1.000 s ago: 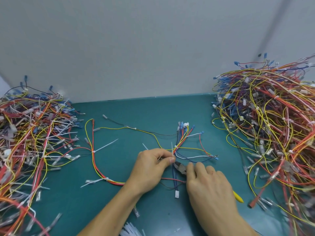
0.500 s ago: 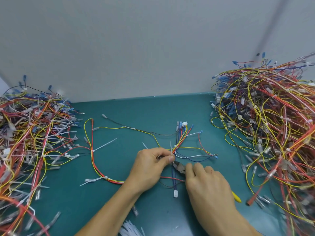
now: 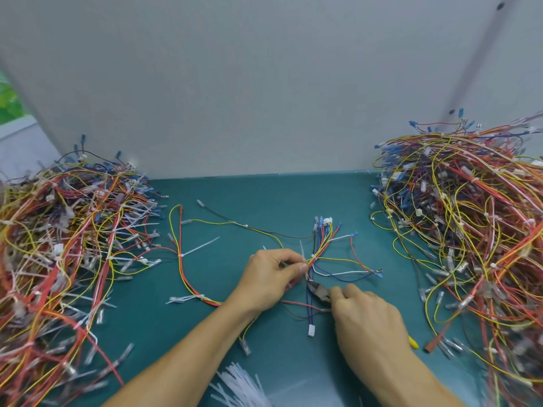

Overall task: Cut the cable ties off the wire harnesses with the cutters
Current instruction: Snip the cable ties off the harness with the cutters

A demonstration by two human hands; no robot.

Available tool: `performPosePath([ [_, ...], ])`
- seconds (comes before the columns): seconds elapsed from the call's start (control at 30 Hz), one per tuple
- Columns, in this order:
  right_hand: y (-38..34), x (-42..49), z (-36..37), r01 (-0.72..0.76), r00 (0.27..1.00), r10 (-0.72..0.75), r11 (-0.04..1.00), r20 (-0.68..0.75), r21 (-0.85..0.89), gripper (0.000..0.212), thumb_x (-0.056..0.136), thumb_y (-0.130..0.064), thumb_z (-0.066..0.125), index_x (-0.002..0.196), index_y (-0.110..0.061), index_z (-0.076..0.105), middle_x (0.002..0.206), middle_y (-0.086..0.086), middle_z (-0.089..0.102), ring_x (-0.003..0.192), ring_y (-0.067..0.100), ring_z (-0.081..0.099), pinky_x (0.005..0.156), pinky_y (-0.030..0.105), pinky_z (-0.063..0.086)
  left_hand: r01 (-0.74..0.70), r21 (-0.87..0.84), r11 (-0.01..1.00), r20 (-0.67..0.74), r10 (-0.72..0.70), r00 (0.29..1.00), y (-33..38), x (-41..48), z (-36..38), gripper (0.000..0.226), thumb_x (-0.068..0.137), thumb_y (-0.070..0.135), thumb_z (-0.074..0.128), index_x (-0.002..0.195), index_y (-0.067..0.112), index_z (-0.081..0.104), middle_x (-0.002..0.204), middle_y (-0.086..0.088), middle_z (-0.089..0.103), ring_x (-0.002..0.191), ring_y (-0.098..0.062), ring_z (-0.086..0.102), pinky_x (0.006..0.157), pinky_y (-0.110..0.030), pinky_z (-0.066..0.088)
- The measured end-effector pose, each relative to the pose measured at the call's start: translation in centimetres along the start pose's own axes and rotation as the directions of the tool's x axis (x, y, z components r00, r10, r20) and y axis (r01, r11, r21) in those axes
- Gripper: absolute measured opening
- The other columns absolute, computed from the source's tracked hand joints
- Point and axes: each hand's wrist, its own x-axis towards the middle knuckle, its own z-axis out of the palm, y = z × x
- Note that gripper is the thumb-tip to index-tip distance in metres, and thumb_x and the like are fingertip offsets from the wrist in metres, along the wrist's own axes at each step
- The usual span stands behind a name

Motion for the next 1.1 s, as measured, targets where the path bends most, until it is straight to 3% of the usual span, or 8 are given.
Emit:
performPosePath([
  [0.13,0.8,0.1,-0.3,-0.019,0.999,0.015,0.994,0.038,0.108,0.018,0.092,-0.015,0.039,0.108,-0.021,0.046,0.108,-0.003,0.050,0.104,0.025,0.054,0.063,0.032,0.029,-0.033,-0.164,0.986,-0.160,0.006,0.987,0.9,-0.6,-1.2,0.020,0.089,0.006,0.062,0.074,0.019,0.067,0.073,0.006,0.068,0.057,-0.001,0.052,0.058,-0.012,0.039],
  [0.23,1.8,0.5,-0.4,0.044,0.999,-0.041,0.975,-0.019,0.218,0.011,0.091,-0.025,0.041,0.101,-0.024,0.045,0.103,-0.006,0.047,0.104,0.021,0.052,0.067,0.030,0.034,-0.041,-0.420,0.907,-0.220,-0.058,0.974,0.7,-2.0,-3.2,0.018,0.092,0.004,0.055,0.078,0.013,0.061,0.075,0.000,0.068,0.043,-0.005,0.032,0.049,-0.016,0.033],
  [0.33,2.4,0.8,-0.8,0.104,0.994,-0.094,0.959,-0.051,0.262,0.019,0.092,-0.034,0.042,0.110,-0.029,0.046,0.104,-0.008,0.043,0.105,0.021,0.049,0.075,0.032,0.039,-0.014,-0.613,0.790,-0.163,-0.109,0.981,0.3,-3.8,-5.0,0.003,0.085,0.008,0.057,0.087,0.006,0.057,0.072,-0.003,0.064,0.041,-0.006,0.027,0.047,-0.019,0.034],
  [0.5,2.7,1.1,-1.6,0.119,0.993,-0.117,0.965,-0.022,0.234,0.030,0.097,-0.050,0.034,0.125,-0.039,0.037,0.113,-0.009,0.045,0.108,0.022,0.046,0.081,0.034,0.038,0.128,-0.803,0.583,-0.003,-0.219,0.976,-0.4,-5.1,-6.6,0.024,0.077,0.004,0.054,0.101,0.006,0.057,0.068,-0.005,0.050,0.047,-0.011,0.033,0.046,-0.022,0.034],
  [0.67,2.7,2.0,-1.9,0.097,0.994,-0.104,0.961,0.015,0.259,0.024,0.099,-0.048,0.028,0.112,-0.031,0.039,0.096,-0.005,0.041,0.101,0.027,0.049,0.076,0.036,0.041,0.230,-0.813,0.534,0.077,-0.292,0.953,0.0,-4.2,-6.6,0.018,0.073,0.000,0.043,0.086,0.010,0.046,0.063,-0.005,0.043,0.051,-0.018,0.042,0.045,-0.027,0.034],
  [0.87,2.0,2.3,-1.4,-0.010,1.000,0.003,0.936,0.021,0.353,0.024,0.097,-0.049,0.035,0.101,-0.027,0.043,0.103,-0.008,0.055,0.092,0.025,0.052,0.070,0.033,0.043,0.285,-0.739,0.611,0.082,-0.339,0.937,0.6,-3.0,-5.0,0.010,0.071,0.005,0.043,0.071,0.015,0.040,0.060,-0.004,0.042,0.045,-0.016,0.032,0.041,-0.024,0.025],
  [0.97,1.8,2.0,-1.2,0.015,1.000,-0.007,0.916,-0.021,0.402,0.026,0.095,-0.050,0.037,0.084,-0.027,0.038,0.091,-0.010,0.052,0.081,0.020,0.043,0.070,0.034,0.045,0.206,-0.630,0.748,-0.057,-0.309,0.949,0.3,-2.3,-3.9,0.031,0.091,0.021,0.050,0.064,0.019,0.034,0.056,0.000,0.029,0.045,-0.013,0.021,0.045,-0.025,0.017],
  [1.1,1.7,1.8,-1.0,0.048,0.998,-0.027,0.898,-0.054,0.438,0.023,0.094,-0.051,0.040,0.085,-0.030,0.039,0.090,-0.009,0.050,0.090,0.021,0.051,0.071,0.034,0.045,0.042,-0.442,0.896,-0.261,-0.173,0.950,-0.5,-2.0,-2.4,0.040,0.099,0.028,0.046,0.062,0.014,0.041,0.049,0.006,0.028,0.045,-0.012,0.020,0.047,-0.026,0.014],
])
